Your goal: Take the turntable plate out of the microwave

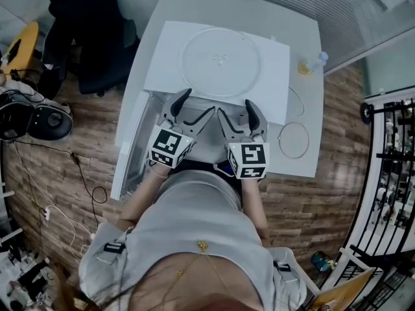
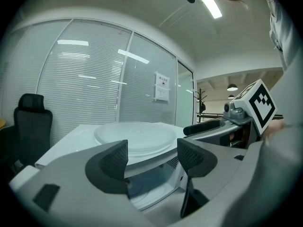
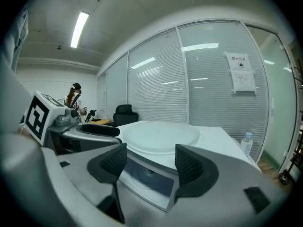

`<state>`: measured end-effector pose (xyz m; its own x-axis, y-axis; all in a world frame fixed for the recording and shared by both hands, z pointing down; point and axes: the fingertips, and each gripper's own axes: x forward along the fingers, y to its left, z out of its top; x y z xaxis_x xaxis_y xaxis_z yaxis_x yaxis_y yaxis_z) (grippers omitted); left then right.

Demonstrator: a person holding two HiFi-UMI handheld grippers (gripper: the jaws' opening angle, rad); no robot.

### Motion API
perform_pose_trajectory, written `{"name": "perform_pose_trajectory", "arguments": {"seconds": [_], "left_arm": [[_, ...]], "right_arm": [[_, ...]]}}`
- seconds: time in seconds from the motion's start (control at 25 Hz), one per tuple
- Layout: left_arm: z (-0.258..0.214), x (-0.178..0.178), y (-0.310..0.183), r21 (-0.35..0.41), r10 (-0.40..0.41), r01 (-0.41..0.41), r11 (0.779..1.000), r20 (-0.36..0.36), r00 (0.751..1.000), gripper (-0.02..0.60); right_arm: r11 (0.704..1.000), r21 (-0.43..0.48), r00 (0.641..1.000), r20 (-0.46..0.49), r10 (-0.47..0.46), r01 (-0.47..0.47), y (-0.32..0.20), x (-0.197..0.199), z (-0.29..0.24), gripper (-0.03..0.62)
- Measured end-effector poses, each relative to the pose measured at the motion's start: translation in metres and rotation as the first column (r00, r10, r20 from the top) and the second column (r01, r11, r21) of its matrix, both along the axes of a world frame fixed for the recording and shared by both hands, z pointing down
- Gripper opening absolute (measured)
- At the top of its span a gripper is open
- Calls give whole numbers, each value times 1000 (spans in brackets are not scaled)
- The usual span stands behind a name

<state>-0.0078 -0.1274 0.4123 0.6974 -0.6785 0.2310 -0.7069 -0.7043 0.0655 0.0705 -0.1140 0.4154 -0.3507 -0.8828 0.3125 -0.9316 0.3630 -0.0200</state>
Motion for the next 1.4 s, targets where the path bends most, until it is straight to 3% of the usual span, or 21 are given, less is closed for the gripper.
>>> {"name": "perform_pose_trajectory", "arguments": {"seconds": [0.12, 0.2, 0.32, 0.76, 1.12, 1.4], "left_arm": [[-2, 5, 8, -6, 27, -27, 1000, -33, 999, 323], [-5, 8, 13, -3, 44, -44, 999, -63, 997, 237], [-8, 13, 20, 4, 67, -67, 998, -71, 995, 211], [-15, 39, 50, 35, 118, -116, 993, -84, 989, 68], [-22, 57, 64, 35, 143, -140, 990, -97, 985, 30], [-48, 58, 67, 108, 132, -121, 987, -102, 986, 29]], "right_arm": [[1000, -3, 1000, 4, -21, 21, 5, -1, 1, 322], [999, -2, 999, 6, -40, 40, 8, -2, 1, 322], [998, -1, 998, 20, -62, 62, 14, -2, -1, 307], [992, 42, 989, 82, -124, 121, 37, 6, -9, 51], [978, 119, 979, 88, -183, 172, 53, 9, -21, 34], [964, 183, 975, 73, -211, 195, 57, 8, -44, 32]]}}
